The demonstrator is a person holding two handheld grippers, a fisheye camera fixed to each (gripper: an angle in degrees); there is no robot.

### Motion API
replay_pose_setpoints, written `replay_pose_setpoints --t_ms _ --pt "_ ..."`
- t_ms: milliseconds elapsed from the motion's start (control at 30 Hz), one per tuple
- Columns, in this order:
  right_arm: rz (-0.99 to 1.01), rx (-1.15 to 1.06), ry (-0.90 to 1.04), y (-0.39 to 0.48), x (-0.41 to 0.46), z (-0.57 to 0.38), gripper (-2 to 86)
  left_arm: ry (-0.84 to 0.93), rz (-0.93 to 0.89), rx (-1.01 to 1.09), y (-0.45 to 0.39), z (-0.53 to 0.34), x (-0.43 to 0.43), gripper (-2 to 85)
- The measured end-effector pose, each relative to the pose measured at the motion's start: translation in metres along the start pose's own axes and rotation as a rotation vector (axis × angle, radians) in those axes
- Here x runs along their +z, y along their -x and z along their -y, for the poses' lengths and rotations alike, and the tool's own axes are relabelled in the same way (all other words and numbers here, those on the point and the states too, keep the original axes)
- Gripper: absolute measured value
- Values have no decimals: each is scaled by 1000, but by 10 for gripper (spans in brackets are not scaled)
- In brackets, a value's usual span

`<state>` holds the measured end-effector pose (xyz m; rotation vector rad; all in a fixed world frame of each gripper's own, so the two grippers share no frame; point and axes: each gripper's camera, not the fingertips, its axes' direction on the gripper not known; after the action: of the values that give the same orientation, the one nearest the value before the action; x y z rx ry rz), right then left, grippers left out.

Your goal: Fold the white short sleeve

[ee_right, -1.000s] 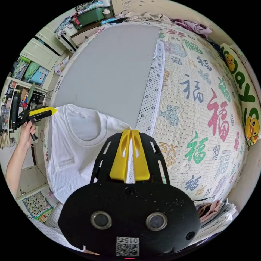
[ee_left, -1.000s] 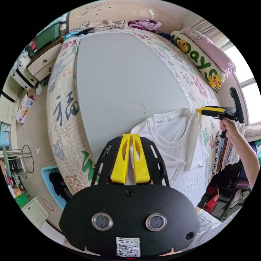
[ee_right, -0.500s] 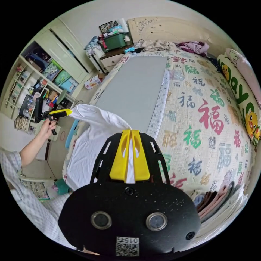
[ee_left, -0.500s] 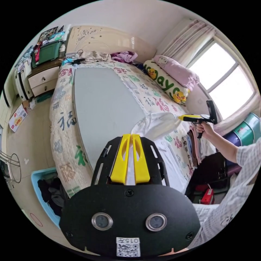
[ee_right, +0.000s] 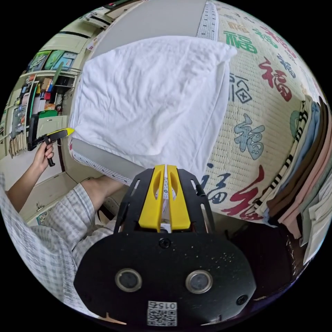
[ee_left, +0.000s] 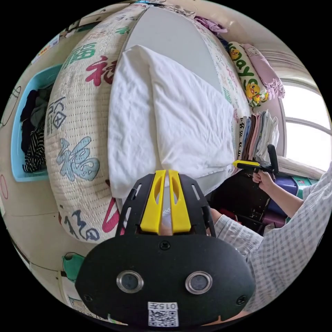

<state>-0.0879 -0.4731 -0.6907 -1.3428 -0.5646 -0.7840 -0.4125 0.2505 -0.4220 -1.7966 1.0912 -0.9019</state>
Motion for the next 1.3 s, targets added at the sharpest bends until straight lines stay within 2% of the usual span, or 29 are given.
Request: replay_pose_setpoints --t_ms 200,333,467,500,633,667,700,767,900,1000,1100,1233,1300 --pt "46 -128 -135 38 -24 4 0 -103 3 67 -22 3 -15 -6" --pt "23 -143 -100 52 -5 10 -1 -50 12 125 -35 21 16 -8" --pt "-5 -43 -3 43 21 -6 -3 39 89 117 -29 23 41 -8" --pt "15 -24 2 41 23 -11 -3 84 145 106 -27 23 47 -7" --pt "72 -1 -10 37 20 -28 1 120 145 98 -20 19 49 -3" --pt "141 30 -21 31 12 -32 5 116 141 91 -19 20 47 -3" --pt "249 37 -61 21 0 -35 12 82 130 73 -15 21 38 2" --pt "328 63 -178 0 -26 -41 31 -19 104 17 -4 27 16 16" --pt "355 278 -381 -76 -69 -29 82 -282 -34 -162 45 60 -28 81" --pt "395 372 -470 -112 -92 -5 97 -371 -180 -268 81 93 -33 92" --pt "431 412 -461 -123 -105 25 103 -393 -273 -326 102 122 -23 101" --pt "375 395 -305 -108 -109 62 82 -298 -231 -340 107 145 -5 63" --pt "320 401 -291 -96 -121 70 31 -286 -197 -342 107 146 -5 28"
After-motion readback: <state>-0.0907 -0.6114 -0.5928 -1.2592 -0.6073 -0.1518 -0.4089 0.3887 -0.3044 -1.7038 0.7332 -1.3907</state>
